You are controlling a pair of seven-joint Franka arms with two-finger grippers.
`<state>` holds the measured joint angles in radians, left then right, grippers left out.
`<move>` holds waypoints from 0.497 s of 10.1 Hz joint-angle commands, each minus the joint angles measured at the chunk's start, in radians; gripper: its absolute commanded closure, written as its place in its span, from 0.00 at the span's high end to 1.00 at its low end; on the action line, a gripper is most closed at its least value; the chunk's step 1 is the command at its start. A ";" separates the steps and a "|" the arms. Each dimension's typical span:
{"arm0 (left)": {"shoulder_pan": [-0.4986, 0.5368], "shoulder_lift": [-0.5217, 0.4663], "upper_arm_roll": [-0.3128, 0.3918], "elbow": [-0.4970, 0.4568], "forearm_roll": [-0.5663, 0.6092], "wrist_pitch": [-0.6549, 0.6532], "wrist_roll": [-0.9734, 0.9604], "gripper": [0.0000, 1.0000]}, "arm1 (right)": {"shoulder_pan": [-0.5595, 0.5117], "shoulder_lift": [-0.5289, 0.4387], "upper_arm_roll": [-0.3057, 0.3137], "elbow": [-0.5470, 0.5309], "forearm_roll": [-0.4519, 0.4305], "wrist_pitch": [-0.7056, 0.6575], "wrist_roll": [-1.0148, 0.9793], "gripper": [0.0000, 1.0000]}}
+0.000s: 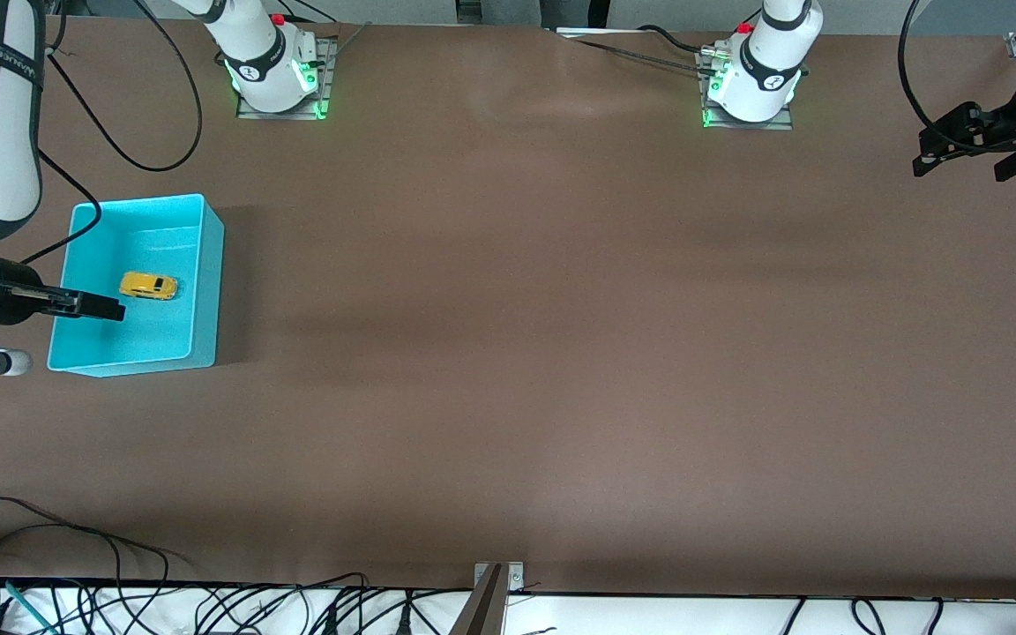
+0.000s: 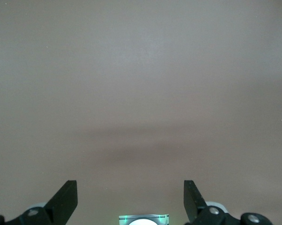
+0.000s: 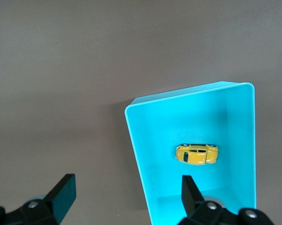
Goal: Wind up and store yellow beetle car
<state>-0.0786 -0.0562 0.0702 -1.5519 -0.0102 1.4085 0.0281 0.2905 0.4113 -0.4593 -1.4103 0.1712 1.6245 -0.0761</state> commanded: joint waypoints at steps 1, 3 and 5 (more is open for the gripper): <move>0.000 0.015 -0.003 0.033 0.010 -0.023 0.009 1.00 | 0.001 -0.008 0.002 -0.003 -0.015 -0.014 0.010 1.00; -0.001 0.015 -0.006 0.033 0.010 -0.025 0.009 1.00 | -0.001 -0.009 0.001 -0.003 -0.015 -0.014 0.003 1.00; 0.000 0.015 -0.006 0.035 0.010 -0.025 0.009 1.00 | 0.001 -0.009 0.002 -0.004 -0.015 -0.014 0.001 1.00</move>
<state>-0.0795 -0.0562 0.0681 -1.5519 -0.0102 1.4077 0.0281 0.2903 0.4113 -0.4593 -1.4103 0.1711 1.6233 -0.0762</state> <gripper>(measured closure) 0.000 0.000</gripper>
